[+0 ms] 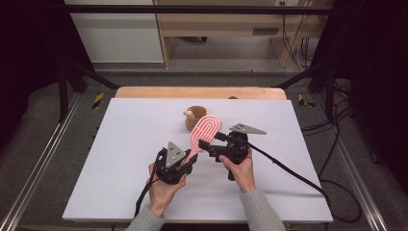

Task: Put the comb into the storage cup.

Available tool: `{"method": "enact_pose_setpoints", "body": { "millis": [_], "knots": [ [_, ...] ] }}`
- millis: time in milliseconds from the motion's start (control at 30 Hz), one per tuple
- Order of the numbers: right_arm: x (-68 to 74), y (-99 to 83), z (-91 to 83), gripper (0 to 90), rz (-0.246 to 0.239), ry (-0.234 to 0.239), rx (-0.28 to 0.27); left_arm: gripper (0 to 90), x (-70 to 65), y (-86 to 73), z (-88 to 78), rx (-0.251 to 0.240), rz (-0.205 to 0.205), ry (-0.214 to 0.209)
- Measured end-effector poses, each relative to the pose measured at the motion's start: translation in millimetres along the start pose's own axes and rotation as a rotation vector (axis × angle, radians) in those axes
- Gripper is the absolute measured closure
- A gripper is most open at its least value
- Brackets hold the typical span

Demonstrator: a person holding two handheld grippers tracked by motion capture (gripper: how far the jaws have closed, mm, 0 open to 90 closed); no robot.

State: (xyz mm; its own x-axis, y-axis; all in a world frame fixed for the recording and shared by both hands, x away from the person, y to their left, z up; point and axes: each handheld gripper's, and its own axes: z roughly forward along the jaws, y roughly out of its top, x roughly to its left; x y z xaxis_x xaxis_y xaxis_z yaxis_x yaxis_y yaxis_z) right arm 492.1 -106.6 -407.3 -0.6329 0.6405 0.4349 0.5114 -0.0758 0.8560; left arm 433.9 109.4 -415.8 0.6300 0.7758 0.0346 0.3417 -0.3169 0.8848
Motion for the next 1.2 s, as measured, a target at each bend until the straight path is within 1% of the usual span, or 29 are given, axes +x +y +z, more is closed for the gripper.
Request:
{"method": "enact_pose_setpoints", "body": {
  "millis": [67, 433, 667, 833, 1200],
  "knots": [
    [-0.4, 0.0, 0.3, 18.4, 0.002, -0.001, 0.002, 69.3, -1.2, -0.3, 0.6, 0.002, 0.003, -0.002],
    [-0.7, 0.7, 0.1, 34.0, 0.021, 0.009, 0.014, 69.3, -6.4, -1.5, 2.2, -0.007, 0.012, -0.005],
    [-1.1, 0.8, 0.6, 40.8, 0.038, 0.021, 0.026, 69.3, -9.5, -1.3, 3.5, -0.009, 0.021, -0.003],
    [-1.2, 1.2, 0.0, 45.9, 0.045, 0.014, 0.035, 69.3, -11.6, -1.1, 3.2, -0.015, 0.026, -0.002],
    [-0.2, 3.6, -2.2, 53.2, 0.108, 0.035, 0.059, 69.3, -14.1, -0.7, 2.7, -0.025, 0.037, 0.007]
  ]
}}
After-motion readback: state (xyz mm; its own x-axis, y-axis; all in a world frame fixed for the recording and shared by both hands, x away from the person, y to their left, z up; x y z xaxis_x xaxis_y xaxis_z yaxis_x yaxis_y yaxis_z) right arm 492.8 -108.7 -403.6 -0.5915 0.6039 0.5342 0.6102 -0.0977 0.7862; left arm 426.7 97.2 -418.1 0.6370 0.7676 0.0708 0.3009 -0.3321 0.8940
